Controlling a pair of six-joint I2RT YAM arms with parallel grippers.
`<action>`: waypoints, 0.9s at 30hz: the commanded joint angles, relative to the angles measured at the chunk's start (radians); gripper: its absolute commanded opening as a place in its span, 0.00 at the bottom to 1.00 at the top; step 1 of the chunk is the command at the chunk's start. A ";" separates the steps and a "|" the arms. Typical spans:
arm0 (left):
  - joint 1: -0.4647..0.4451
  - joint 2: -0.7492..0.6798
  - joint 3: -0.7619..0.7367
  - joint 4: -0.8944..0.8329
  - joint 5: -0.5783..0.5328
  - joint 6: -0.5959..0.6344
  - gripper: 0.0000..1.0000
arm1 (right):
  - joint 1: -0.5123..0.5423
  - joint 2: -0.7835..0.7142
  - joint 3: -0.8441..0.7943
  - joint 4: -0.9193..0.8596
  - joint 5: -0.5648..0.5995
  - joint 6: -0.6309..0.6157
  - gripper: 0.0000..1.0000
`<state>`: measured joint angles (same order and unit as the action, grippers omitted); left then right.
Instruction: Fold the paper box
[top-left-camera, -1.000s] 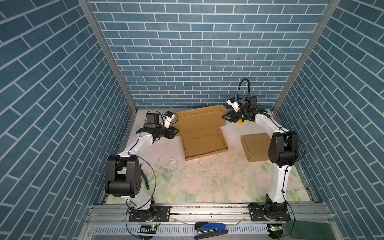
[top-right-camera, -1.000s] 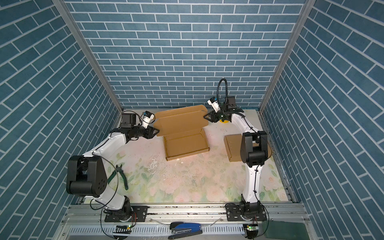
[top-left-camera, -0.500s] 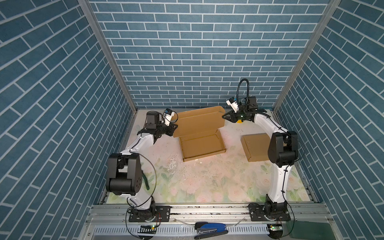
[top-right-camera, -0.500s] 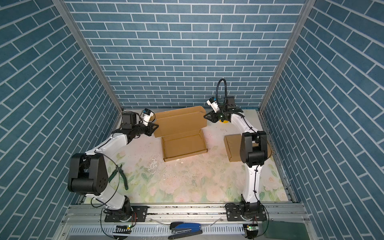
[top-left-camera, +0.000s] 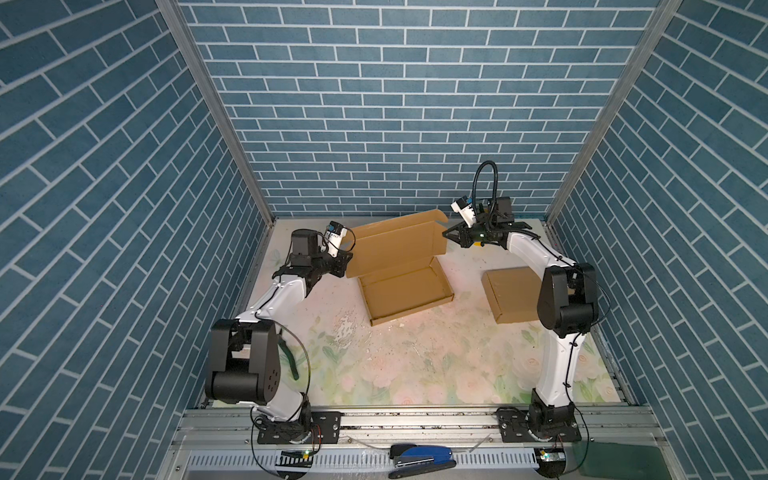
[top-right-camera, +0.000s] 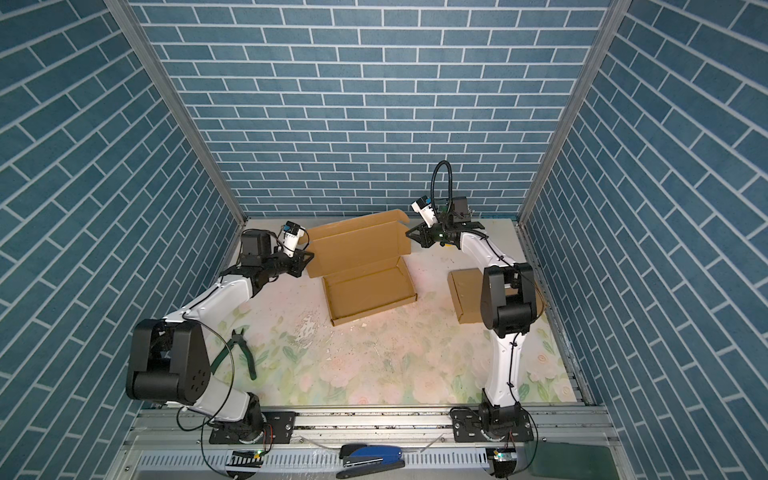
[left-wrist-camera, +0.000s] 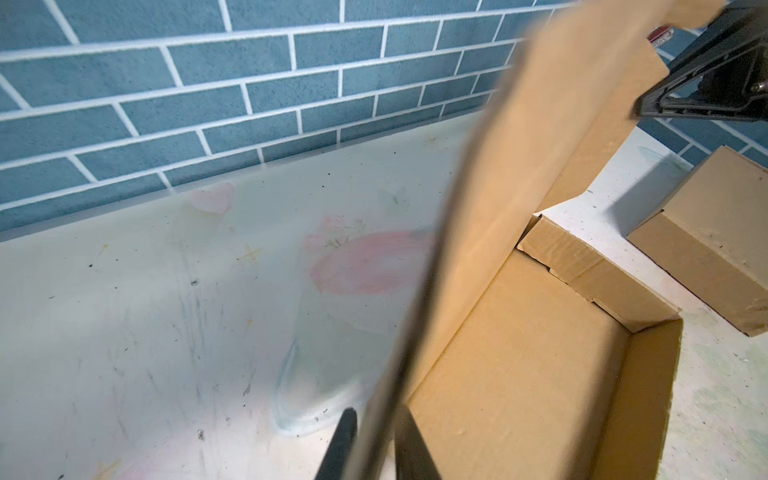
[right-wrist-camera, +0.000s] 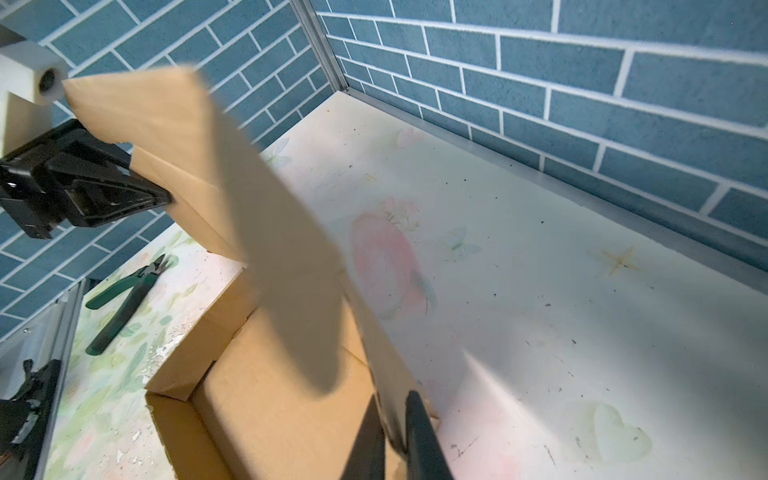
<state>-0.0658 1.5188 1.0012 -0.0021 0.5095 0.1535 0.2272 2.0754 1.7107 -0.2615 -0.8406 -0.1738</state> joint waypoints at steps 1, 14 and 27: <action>-0.002 -0.017 -0.023 -0.002 -0.019 -0.001 0.18 | 0.002 -0.022 -0.008 0.012 0.014 -0.018 0.25; 0.006 -0.002 -0.016 -0.007 -0.012 0.022 0.14 | 0.008 0.093 0.173 -0.133 -0.040 -0.097 0.53; 0.008 0.006 -0.031 0.042 -0.018 -0.067 0.08 | 0.052 0.109 0.189 -0.116 -0.017 -0.085 0.14</action>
<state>-0.0566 1.5143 0.9852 0.0029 0.4946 0.1368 0.2687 2.1994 1.8900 -0.3840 -0.8646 -0.2237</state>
